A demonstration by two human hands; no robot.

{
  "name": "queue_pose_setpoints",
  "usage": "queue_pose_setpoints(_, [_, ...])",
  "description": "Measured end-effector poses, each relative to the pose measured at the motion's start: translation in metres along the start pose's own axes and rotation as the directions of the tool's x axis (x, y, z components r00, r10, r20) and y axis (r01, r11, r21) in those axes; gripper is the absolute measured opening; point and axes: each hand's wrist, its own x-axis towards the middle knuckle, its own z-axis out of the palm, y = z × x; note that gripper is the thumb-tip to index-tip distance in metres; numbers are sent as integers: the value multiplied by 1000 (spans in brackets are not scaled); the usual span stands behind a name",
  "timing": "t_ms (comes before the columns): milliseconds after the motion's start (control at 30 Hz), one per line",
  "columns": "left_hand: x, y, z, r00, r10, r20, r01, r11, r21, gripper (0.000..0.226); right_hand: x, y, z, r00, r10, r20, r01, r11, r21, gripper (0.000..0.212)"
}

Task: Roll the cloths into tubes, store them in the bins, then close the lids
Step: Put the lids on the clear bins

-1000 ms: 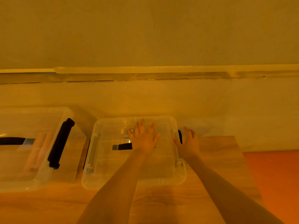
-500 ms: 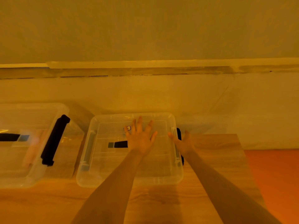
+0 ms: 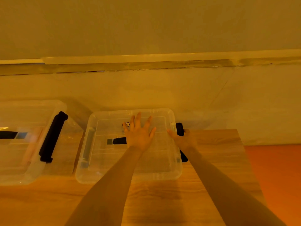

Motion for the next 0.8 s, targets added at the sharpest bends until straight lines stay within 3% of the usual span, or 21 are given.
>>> queue_pose_setpoints(133, [-1, 0, -1, 1000, 2, 2, -2, 1000, 6, 60, -3, -6, -6, 997, -74, -39, 64, 976, -209, 59])
queue_pose_setpoints(233, [-2, 0, -2, 1000, 3, 3, -3, 1000, -4, 60, 2, -5, -4, 996, -76, 44, 83, 977, -198, 46])
queue_pose_setpoints(333, [-2, 0, -2, 1000, 10, 2, -10, 1000, 1, 60, 4, -10, 1, 995, 1, 102, 6, 998, -68, 52])
queue_pose_setpoints(433, [-1, -1, -1, 1000, 12, 1, -12, 1000, -1, 59, -1, -18, 9, 981, -176, 82, 181, 982, -56, 60])
queue_pose_setpoints(533, [-2, -2, -1, 1000, 12, 0, -12, 1000, 0, 59, -7, -17, 15, 942, -332, 51, 334, 910, -244, 66])
queue_pose_setpoints(800, [-1, -2, 1, 1000, 11, -6, -11, 1000, -6, 59, -7, -22, 21, 976, -220, 1, 202, 894, -399, 66])
